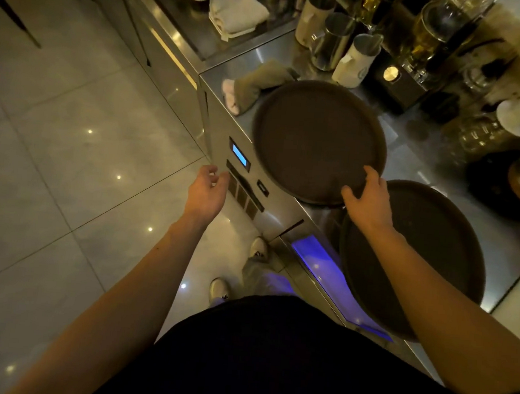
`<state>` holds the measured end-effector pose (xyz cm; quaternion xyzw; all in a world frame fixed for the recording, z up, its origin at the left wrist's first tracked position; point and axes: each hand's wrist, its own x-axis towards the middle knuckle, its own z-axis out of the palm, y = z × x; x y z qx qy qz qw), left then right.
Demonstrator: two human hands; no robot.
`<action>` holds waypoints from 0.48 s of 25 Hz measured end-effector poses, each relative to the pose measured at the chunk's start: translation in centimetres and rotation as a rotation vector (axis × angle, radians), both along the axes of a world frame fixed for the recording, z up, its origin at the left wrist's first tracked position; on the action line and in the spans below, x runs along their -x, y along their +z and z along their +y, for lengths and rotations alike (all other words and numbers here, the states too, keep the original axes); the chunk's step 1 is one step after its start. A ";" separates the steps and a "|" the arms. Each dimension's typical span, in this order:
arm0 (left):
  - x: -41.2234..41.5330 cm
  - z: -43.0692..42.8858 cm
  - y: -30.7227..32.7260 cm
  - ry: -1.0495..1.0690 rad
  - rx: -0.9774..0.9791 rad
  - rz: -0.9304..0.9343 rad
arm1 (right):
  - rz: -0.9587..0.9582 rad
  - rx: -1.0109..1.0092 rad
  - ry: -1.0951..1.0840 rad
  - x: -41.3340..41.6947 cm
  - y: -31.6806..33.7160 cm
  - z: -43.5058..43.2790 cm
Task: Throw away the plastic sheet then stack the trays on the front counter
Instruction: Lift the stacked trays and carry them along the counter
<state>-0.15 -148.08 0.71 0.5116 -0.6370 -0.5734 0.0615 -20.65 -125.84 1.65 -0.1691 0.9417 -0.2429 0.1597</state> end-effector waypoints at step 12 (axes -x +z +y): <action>11.7 -2.5 -3.3 0.078 -0.176 -0.127 | -0.127 -0.047 -0.137 13.7 -4.1 -2.0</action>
